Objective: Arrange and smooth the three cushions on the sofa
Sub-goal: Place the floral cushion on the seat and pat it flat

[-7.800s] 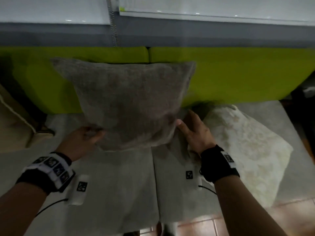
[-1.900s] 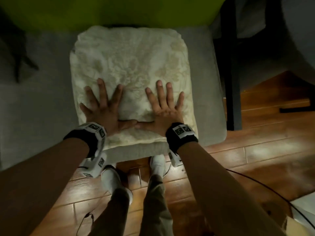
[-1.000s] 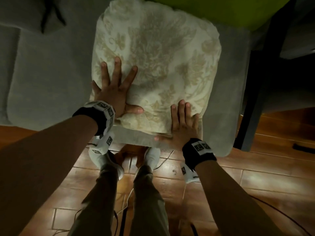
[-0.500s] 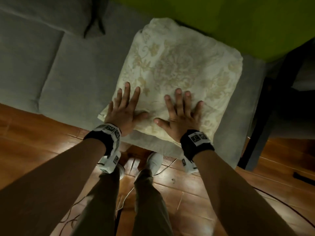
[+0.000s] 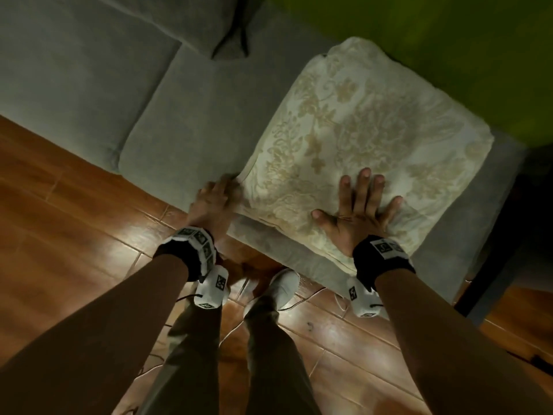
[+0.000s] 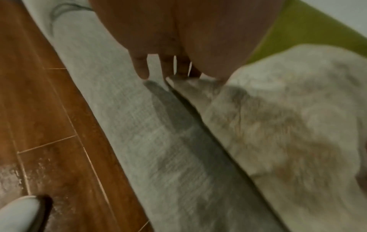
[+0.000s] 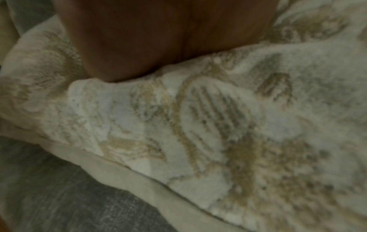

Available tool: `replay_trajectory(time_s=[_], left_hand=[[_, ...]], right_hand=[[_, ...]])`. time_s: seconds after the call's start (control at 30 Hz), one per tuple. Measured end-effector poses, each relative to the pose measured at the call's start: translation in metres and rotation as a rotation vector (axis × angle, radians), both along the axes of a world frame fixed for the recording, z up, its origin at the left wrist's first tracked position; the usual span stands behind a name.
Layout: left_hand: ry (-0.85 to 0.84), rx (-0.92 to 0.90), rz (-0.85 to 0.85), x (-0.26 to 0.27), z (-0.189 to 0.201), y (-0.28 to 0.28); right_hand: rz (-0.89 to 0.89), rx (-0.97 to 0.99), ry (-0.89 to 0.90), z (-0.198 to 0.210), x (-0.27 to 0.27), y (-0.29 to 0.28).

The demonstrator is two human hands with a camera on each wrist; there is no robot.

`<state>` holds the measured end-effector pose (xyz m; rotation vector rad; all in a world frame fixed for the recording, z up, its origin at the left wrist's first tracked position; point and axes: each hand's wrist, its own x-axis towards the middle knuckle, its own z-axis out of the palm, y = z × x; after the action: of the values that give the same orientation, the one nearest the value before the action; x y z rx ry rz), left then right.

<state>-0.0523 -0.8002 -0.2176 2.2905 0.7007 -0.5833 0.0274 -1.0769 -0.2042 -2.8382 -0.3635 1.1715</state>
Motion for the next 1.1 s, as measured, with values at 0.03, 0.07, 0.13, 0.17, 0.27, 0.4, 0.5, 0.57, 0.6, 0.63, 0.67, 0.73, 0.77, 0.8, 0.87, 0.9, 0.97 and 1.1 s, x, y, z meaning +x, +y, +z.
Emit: replay_trajectory(time_s=[0.03, 0.07, 0.13, 0.17, 0.27, 0.4, 0.5, 0.57, 0.6, 0.63, 0.67, 0.73, 0.77, 0.8, 0.87, 0.9, 0.97, 1.1], left_hand=[[-0.006, 0.016, 0.019, 0.001, 0.003, 0.004], [-0.009, 0.036, 0.052, 0.001, 0.005, 0.009], [-0.028, 0.062, 0.167, -0.002, 0.004, 0.021], [-0.034, 0.086, 0.218, -0.004, 0.004, 0.027], [-0.049, 0.191, 0.302, -0.006, 0.002, 0.044], [-0.255, 0.137, 0.273, 0.001, 0.031, 0.031], [-0.503, 0.116, -0.042, 0.007, 0.071, -0.018], [-0.628, 0.137, -0.342, 0.015, 0.084, -0.057], [-0.642, 0.17, -0.49, 0.021, 0.085, -0.075], [-0.599, 0.203, -0.599, 0.028, 0.08, -0.089], [-0.512, 0.233, -0.664, 0.035, 0.074, -0.1], [-0.316, 0.274, -0.722, 0.046, 0.055, -0.108], [-0.243, 0.286, -0.741, 0.05, 0.044, -0.108], [-0.185, 0.295, -0.766, 0.052, 0.033, -0.107], [-0.101, 0.295, -0.81, 0.052, 0.016, -0.105], [-0.077, 0.298, -0.818, 0.053, 0.01, -0.106], [-0.039, 0.306, -0.833, 0.059, 0.004, -0.109], [-0.004, 0.294, -0.864, 0.063, 0.01, -0.113]], right_hand=[[-0.003, 0.003, -0.005, 0.0, -0.001, -0.002], [-0.001, 0.016, -0.022, 0.001, -0.002, -0.003], [0.002, 0.054, -0.068, 0.001, -0.005, -0.007], [0.007, 0.076, -0.085, 0.001, -0.007, -0.01], [0.016, 0.141, -0.148, 0.005, -0.013, -0.022], [0.018, 0.286, -0.355, 0.031, -0.027, -0.038], [-0.089, 0.451, -0.564, 0.051, -0.043, -0.049], [-0.301, 0.489, -0.625, 0.056, -0.053, -0.055], [-0.391, 0.481, -0.612, 0.053, -0.056, -0.056], [-0.442, 0.458, -0.589, 0.048, -0.058, -0.056], [-0.452, 0.417, -0.556, 0.041, -0.057, -0.055], [-0.43, 0.32, -0.446, 0.024, -0.052, -0.051], [-0.417, 0.277, -0.372, 0.015, -0.05, -0.049], [-0.397, 0.232, -0.288, 0.007, -0.048, -0.049], [-0.369, 0.145, -0.137, -0.005, -0.045, -0.051], [-0.363, 0.113, -0.093, -0.011, -0.043, -0.054], [-0.358, 0.076, -0.024, -0.018, -0.038, -0.058], [-0.354, 0.103, 0.014, -0.014, -0.039, -0.065]])
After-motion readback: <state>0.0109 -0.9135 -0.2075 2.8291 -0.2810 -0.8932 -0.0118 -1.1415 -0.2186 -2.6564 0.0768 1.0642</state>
